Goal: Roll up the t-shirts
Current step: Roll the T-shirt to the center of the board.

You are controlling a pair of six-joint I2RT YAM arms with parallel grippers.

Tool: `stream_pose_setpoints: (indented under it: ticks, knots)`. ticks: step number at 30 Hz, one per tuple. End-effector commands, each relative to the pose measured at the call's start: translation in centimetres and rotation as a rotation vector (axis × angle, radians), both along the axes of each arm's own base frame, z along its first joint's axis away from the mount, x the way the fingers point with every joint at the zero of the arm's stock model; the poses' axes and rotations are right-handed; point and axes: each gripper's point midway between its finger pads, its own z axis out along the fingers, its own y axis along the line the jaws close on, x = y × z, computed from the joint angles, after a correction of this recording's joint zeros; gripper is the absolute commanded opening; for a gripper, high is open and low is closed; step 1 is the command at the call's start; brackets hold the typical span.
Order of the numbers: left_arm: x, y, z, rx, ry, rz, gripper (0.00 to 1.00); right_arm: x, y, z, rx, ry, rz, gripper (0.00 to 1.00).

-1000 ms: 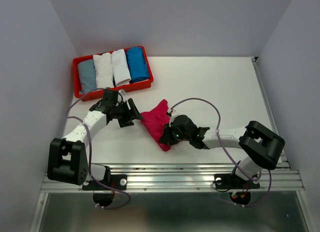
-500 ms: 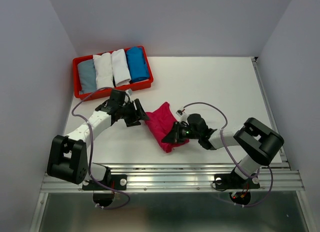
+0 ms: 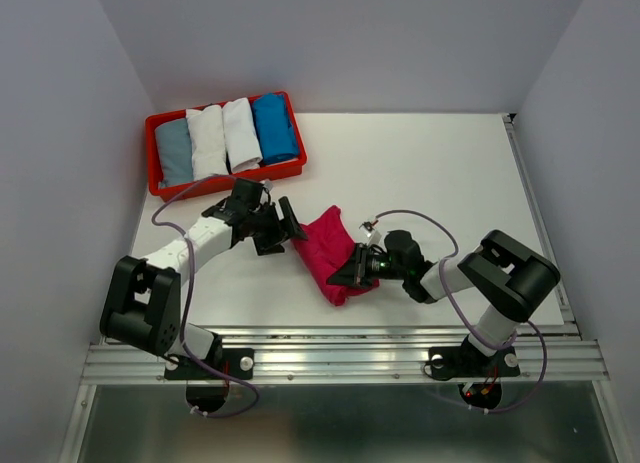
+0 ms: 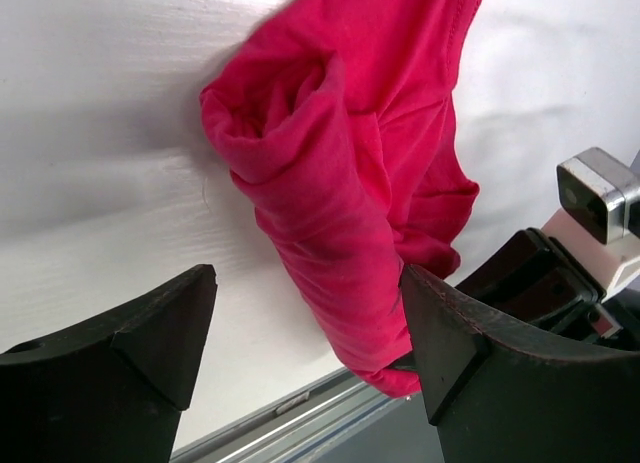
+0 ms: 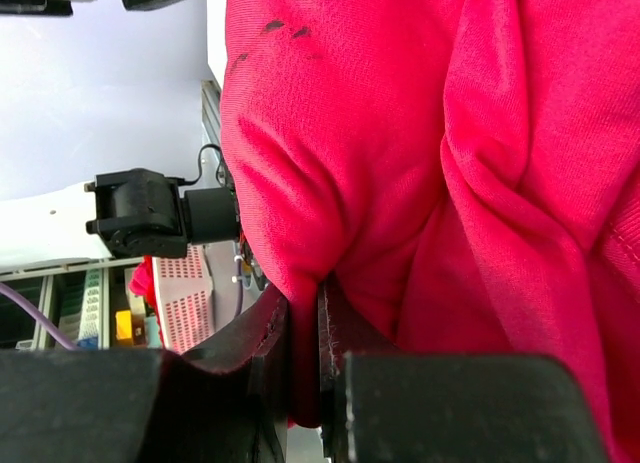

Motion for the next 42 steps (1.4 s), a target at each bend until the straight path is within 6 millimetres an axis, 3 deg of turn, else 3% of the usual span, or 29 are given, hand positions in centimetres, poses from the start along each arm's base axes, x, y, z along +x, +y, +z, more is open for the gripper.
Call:
stream_pose_setpoints:
  ticks: [1,9,12,15,18,19,20,21,22,23,25,27,28,29,31,32,35,37,38,39,42]
  knots:
    - [2.0,-0.6,1.0,-0.012,-0.046,0.034,0.86,0.2,0.2,1.3,0.025,-0.073,0.02,0.01]
    - [3.1,-2.2,-1.8,-0.02,0.023,0.025,0.85,0.5,-0.2,0.1,-0.044,-0.093,0.018,0.01]
    - [3.3,-2.9,-2.0,-0.034,0.03,0.02,0.79,0.6,-0.2,-0.4,-0.06,-0.094,0.022,0.01]
    - [3.2,-3.2,-2.3,-0.04,0.041,0.017,0.67,0.6,-0.4,-0.8,-0.076,-0.091,0.019,0.01]
    - [3.0,-3.3,-2.3,-0.043,0.046,0.013,0.38,1.0,-0.5,-1.1,-0.11,-0.102,0.01,0.01]
    - [2.8,-3.3,-2.1,-0.047,0.05,0.011,0.12,1.1,-0.7,-1.2,-0.129,-0.118,0.009,0.04]
    - [2.9,-3.4,-2.0,-0.052,0.053,0.013,0.0,1.3,-1.1,-1.4,-0.164,-0.115,-0.006,0.11]
    - [2.8,-3.4,-1.9,-0.052,0.061,0.015,0.0,1.5,-1.2,-1.4,-0.18,-0.123,-0.015,0.24]
    - [2.7,-3.4,-1.9,-0.05,0.067,0.015,0.0,1.8,-1.3,-1.0,-0.191,-0.139,-0.023,0.46]
    - [2.5,-3.3,-1.8,-0.046,0.074,0.016,0.0,2.0,-1.8,-1.5,-0.236,-0.145,-0.035,0.55]
    - [2.5,-3.1,-1.8,-0.036,0.086,0.03,0.0,2.6,-2.1,0.1,-0.253,-0.209,-0.049,0.73]
    - [2.5,-3.1,-1.6,-0.035,0.09,0.038,0.0,2.7,-2.9,0.2,-0.321,-0.223,-0.068,0.82]
    - [2.5,-3.0,-1.6,-0.028,0.094,0.045,0.0,3.1,-2.6,2.1,-0.318,-0.292,-0.065,0.87]
    - [2.5,-2.9,-1.6,-0.025,0.096,0.051,0.0,3.0,-3.4,1.6,-0.386,-0.288,-0.079,0.89]
    - [2.5,-2.7,-1.6,-0.019,0.102,0.065,0.0,2.7,-3.2,3.0,-0.424,-0.344,-0.07,0.93]
    - [2.5,-2.7,-1.7,-0.018,0.104,0.069,0.0,2.1,-3.8,2.6,-0.487,-0.356,-0.049,0.94]
    - [2.5,-2.7,-1.7,-0.019,0.108,0.077,0.0,3.0,-3.7,4.6,-0.64,-0.482,-0.105,0.96]
    - [2.5,-2.7,-1.8,-0.017,0.11,0.078,0.0,1.6,-2.7,5.0,-0.707,-0.551,-0.068,0.99]
    - [2.5,-2.7,-1.8,-0.018,0.112,0.081,0.0,1.8,-3.5,3.9,-0.818,-0.574,-0.066,1.0]
    - [2.4,-2.6,-1.9,-0.017,0.114,0.081,0.0,2.1,-2.7,4.8,-0.835,-0.605,-0.07,1.0]
    - [2.5,-2.6,-2.0,-0.015,0.115,0.082,0.0,1.2,-2.3,3.1,-1.004,-0.681,-0.019,1.0]
